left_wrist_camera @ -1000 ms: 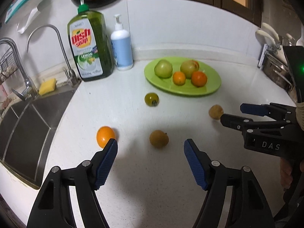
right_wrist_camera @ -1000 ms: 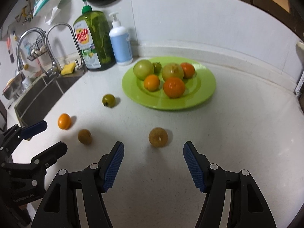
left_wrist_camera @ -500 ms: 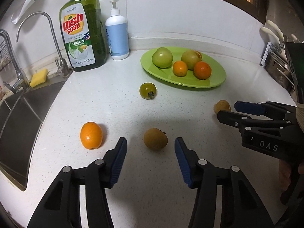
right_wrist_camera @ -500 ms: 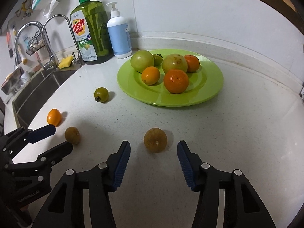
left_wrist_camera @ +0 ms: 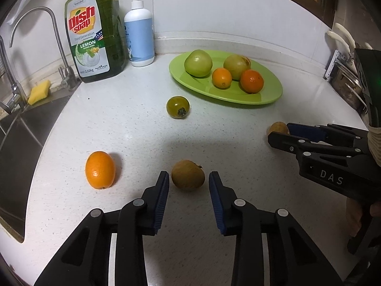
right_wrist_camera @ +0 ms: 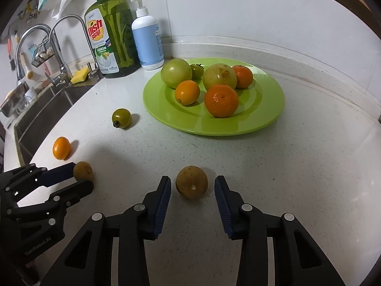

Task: Organize fruits
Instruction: 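Close left gripper on brown fruit while right gripper grasps another brown fruit, then carry brown fruit in left gripper while right gripper carries brown fruit to plate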

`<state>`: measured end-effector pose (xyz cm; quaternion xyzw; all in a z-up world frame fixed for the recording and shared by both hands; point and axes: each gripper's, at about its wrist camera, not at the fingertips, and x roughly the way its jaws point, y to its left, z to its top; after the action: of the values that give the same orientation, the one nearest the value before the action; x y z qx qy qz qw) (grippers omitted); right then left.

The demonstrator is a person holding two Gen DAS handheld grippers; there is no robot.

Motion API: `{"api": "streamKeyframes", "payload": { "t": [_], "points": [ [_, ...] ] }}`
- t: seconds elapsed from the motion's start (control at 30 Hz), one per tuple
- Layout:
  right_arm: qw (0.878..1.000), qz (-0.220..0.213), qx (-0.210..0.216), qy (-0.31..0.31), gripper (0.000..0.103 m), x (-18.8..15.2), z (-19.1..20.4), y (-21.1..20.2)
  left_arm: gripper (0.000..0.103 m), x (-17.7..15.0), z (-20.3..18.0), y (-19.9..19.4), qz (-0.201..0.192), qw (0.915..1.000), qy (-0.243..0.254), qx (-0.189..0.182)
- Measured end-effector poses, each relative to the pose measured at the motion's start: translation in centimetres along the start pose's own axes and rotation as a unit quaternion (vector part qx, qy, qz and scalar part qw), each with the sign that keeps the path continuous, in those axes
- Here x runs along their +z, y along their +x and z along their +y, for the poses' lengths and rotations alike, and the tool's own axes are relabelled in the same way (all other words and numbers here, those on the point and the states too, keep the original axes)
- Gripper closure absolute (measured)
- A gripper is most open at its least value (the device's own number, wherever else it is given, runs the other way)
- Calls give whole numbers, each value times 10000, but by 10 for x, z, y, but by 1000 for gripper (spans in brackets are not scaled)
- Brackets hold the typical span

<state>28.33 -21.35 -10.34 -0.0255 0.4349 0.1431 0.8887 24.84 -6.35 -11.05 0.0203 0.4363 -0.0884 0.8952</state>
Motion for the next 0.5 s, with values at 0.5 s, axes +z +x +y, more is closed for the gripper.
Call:
{"api": "streamKeyframes", "payload": {
  "t": [0.5],
  "points": [
    [10000,26,52,-37,74,-1,3,-2,74,6,0,-6,-84,9999,-42,-50]
  ]
}}
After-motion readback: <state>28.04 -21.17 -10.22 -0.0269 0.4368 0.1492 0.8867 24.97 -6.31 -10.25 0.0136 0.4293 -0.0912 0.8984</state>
